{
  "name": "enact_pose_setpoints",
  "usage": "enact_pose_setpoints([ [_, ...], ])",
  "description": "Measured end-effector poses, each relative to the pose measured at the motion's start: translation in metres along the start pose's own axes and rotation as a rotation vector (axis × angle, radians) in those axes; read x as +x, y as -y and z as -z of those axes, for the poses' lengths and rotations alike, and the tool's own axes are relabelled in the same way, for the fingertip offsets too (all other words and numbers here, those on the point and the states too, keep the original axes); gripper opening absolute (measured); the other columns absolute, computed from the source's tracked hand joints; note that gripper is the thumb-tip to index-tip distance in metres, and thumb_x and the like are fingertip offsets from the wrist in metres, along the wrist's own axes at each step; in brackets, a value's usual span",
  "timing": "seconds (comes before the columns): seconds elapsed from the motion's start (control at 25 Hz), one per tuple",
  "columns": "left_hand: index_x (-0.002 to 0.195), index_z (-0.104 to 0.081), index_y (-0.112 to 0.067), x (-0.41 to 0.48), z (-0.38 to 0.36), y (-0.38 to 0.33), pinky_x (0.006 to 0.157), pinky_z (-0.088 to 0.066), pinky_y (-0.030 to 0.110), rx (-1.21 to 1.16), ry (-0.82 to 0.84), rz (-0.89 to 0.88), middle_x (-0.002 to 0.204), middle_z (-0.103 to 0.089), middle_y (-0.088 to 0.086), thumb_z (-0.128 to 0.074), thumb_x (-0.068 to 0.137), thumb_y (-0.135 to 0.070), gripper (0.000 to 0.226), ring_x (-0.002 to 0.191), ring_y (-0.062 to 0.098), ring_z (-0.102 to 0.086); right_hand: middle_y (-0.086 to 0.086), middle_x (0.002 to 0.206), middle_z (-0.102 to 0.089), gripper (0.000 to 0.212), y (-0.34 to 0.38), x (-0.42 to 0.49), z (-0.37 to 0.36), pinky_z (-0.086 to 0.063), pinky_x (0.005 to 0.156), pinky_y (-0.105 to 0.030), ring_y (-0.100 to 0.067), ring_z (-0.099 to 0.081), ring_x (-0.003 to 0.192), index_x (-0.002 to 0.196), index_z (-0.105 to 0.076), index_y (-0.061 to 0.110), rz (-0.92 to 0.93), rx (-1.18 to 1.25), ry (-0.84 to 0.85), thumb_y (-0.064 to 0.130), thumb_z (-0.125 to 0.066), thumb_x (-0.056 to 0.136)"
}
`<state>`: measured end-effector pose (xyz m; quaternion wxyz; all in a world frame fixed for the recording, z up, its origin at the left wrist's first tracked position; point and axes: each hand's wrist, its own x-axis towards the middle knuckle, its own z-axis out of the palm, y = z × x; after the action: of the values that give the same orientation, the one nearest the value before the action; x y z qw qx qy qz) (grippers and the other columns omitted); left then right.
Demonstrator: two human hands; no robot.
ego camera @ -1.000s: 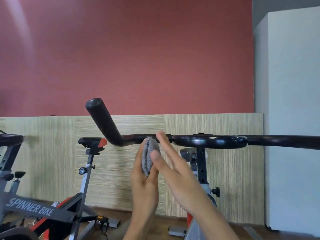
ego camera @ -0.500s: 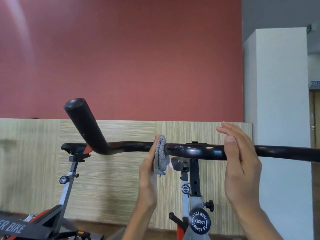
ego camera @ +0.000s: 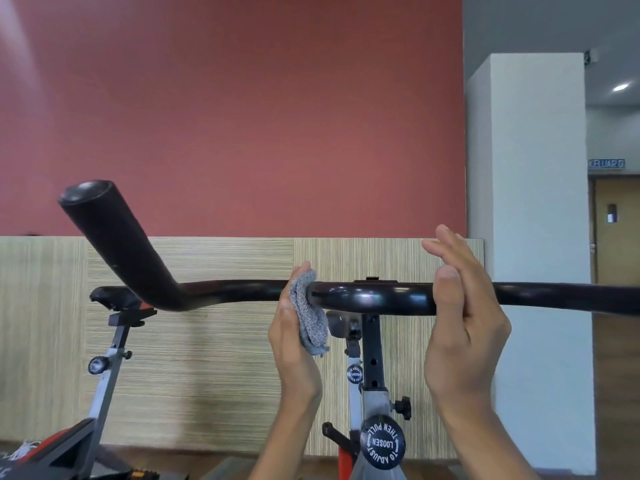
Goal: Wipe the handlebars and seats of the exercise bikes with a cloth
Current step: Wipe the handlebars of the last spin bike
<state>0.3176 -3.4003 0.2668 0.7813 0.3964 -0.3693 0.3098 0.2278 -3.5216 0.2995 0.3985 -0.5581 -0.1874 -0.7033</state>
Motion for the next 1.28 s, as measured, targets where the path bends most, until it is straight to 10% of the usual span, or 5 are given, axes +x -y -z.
enact_pose_setpoints([
  [0.4, 0.131, -0.059, -0.019, -0.03, -0.032, -0.044, 0.112, -0.038, 0.032, 0.19, -0.123, -0.2, 0.136, -0.061, -0.002, -0.028, 0.105, -0.038, 0.045, 0.133, 0.015, -0.051, 0.003, 0.145, -0.054, 0.039, 0.004, -0.001, 0.002, -0.036, 0.117, -0.047, -0.011, -0.04, 0.143, 0.128, -0.065, 0.013, -0.051, 0.003, 0.006, 0.031, -0.042, 0.101],
  [0.8, 0.142, -0.045, -0.008, -0.051, -0.063, -0.056, 0.118, -0.029, 0.046, 0.759, -0.09, -0.515, 0.147, -0.045, -0.001, -0.022, 0.108, -0.037, 0.05, 0.146, 0.018, -0.032, 0.02, 0.156, -0.038, 0.047, 0.015, 0.006, 0.019, -0.021, 0.123, -0.039, 0.002, -0.021, 0.148, 0.136, -0.059, 0.029, -0.198, 0.083, 0.225, 0.046, -0.032, 0.102],
  [1.04, 0.147, -0.04, -0.009, -0.06, -0.077, -0.06, 0.119, -0.024, 0.04, 0.847, -0.162, -0.411, 0.155, -0.037, -0.002, -0.02, 0.108, -0.042, 0.055, 0.15, 0.015, -0.023, 0.026, 0.159, -0.027, 0.047, 0.013, 0.01, 0.027, -0.014, 0.125, -0.044, 0.007, -0.012, 0.149, 0.145, -0.048, 0.031, -0.237, 0.153, 0.334, 0.046, -0.033, 0.103],
  [1.28, 0.145, -0.045, -0.004, -0.067, -0.101, -0.069, 0.123, -0.018, 0.043, 1.115, -0.032, -0.553, 0.156, -0.039, 0.007, -0.03, 0.109, -0.033, 0.049, 0.151, 0.023, -0.024, 0.016, 0.146, -0.052, 0.029, 0.039, 0.016, 0.057, -0.037, 0.11, -0.015, 0.007, -0.041, 0.137, 0.129, -0.063, 0.025, -0.329, 0.321, 0.216, 0.027, -0.051, 0.103],
])
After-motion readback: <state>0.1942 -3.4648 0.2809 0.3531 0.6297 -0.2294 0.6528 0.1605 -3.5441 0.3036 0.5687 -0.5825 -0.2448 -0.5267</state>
